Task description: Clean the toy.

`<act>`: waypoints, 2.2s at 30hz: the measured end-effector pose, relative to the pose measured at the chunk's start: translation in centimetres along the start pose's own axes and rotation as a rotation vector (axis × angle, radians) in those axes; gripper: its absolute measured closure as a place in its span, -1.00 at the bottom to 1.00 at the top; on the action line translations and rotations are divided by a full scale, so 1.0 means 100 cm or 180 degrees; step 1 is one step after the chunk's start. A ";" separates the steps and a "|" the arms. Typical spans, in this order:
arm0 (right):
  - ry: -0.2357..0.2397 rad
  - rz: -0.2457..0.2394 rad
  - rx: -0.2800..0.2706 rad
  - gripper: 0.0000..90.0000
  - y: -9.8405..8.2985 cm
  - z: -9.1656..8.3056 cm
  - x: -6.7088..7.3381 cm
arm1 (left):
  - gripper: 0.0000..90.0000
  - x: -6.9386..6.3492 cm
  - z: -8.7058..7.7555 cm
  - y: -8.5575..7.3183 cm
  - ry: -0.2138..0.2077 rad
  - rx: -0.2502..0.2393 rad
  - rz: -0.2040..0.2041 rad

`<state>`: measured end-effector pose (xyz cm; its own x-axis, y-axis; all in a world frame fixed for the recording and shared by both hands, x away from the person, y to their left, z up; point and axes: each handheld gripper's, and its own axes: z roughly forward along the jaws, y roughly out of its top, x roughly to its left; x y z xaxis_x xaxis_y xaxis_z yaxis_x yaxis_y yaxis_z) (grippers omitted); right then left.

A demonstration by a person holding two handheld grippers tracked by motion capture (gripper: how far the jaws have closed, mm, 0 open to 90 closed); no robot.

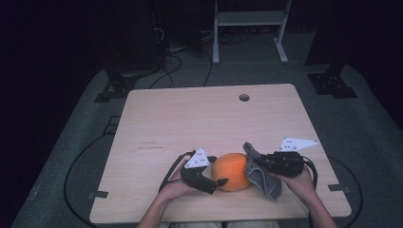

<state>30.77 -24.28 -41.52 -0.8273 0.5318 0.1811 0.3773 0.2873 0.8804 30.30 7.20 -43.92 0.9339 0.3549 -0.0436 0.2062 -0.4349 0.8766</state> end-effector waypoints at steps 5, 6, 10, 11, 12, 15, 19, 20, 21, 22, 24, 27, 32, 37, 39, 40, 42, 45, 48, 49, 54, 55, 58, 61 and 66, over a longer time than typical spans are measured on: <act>0.0002 -0.0140 -0.0018 0.79 0.010 -0.001 0.013 | -0.28 -0.006 0.000 0.004 0.0136 0.0046 0.0119; 0.0059 -0.0198 -0.0036 0.79 0.014 0.001 0.020 | -0.27 -0.007 0.001 0.004 0.0136 0.0055 0.0118; 0.0193 -0.0402 -0.0045 0.79 0.023 0.012 0.042 | -0.25 -0.008 0.001 0.004 0.0158 0.0088 0.0155; 0.0176 -0.0452 -0.0030 0.79 0.024 0.014 0.043 | -0.25 -0.007 0.000 0.003 0.0157 0.0074 0.0142; 0.0176 -0.0450 -0.0018 0.79 0.024 0.015 0.043 | -0.24 -0.007 -0.001 0.002 0.0149 0.0059 0.0123; 0.0101 -0.0309 -0.0035 0.79 0.016 0.011 0.027 | -0.23 -0.006 -0.002 0.001 0.0131 0.0017 0.0104; -0.0015 -0.0081 -0.0055 0.79 0.004 0.000 0.006 | -0.24 -0.007 -0.001 0.001 0.0136 -0.0014 0.0112; -0.0039 -0.0050 -0.0064 0.79 0.002 -0.003 0.003 | -0.24 -0.007 -0.001 0.002 0.0136 -0.0024 0.0118; -0.0062 -0.0037 -0.0064 0.79 0.001 -0.005 0.002 | -0.23 -0.008 -0.001 0.002 0.0130 -0.0046 0.0110; -0.0083 -0.0028 -0.0056 0.79 0.001 -0.007 0.001 | -0.21 -0.008 -0.002 0.003 0.0122 -0.0067 0.0098; -0.0087 -0.0047 -0.0096 0.79 0.004 -0.009 0.004 | -0.17 -0.010 -0.004 0.007 0.0126 -0.0114 0.0108; -0.0020 -0.0170 -0.0193 0.79 0.015 -0.013 0.016 | -0.14 -0.014 -0.006 0.015 0.0166 -0.0127 0.0216; 0.0135 -0.0405 -0.0230 0.79 0.031 -0.005 0.045 | -0.12 -0.022 -0.006 0.020 0.0184 -0.0170 0.0281; 0.0124 -0.0473 -0.0178 0.79 0.033 0.005 0.054 | -0.11 -0.021 -0.019 0.025 0.0177 -0.0286 0.0247; 0.0122 -0.0377 -0.0141 0.79 0.027 0.008 0.047 | -0.09 -0.021 -0.019 0.024 0.0163 -0.0307 0.0213; 0.0139 -0.0320 -0.0131 0.79 0.023 0.010 0.042 | -0.09 -0.021 -0.017 0.023 0.0158 -0.0292 0.0218; 0.0204 -0.0188 -0.0135 0.79 0.016 0.013 0.036 | -0.11 -0.021 -0.015 0.022 0.0132 -0.0295 0.0215; 0.0164 -0.0191 -0.0112 0.79 0.012 0.012 0.034 | -0.37 -0.018 -0.015 0.022 0.0106 -0.0365 0.0167; 0.0134 -0.0220 -0.0085 0.79 0.010 0.010 0.032 | -0.63 -0.011 -0.016 0.019 0.0100 -0.0334 0.0089; 0.0126 -0.0199 -0.0078 0.79 0.009 0.009 0.031 | -0.66 -0.008 -0.016 0.016 0.0071 -0.0329 0.0035; 0.0132 -0.0123 -0.0079 0.79 0.005 0.007 0.023 | -0.79 0.001 -0.007 0.006 -0.0087 -0.0313 -0.0125; 0.0126 -0.0117 -0.0071 0.79 0.005 0.007 0.022 | -0.82 0.001 -0.005 0.005 -0.0112 -0.0311 -0.0118; 0.0091 -0.0105 -0.0062 0.79 0.004 0.006 0.020 | -0.78 -0.001 -0.001 0.001 -0.0171 -0.0293 -0.0042; 0.0053 -0.0099 -0.0068 0.79 0.003 0.005 0.020 | -0.38 -0.005 -0.003 0.003 -0.0076 -0.0314 0.0052; -0.0020 -0.0117 -0.0140 0.79 0.010 0.000 0.022 | -0.17 -0.014 -0.015 0.020 0.0179 -0.0209 0.0168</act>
<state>29.34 -22.84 -40.28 -0.8376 0.5265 0.1457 0.3280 0.2714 0.9049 29.00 7.08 -41.40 0.9247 0.3796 0.0289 0.1358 -0.3997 0.9065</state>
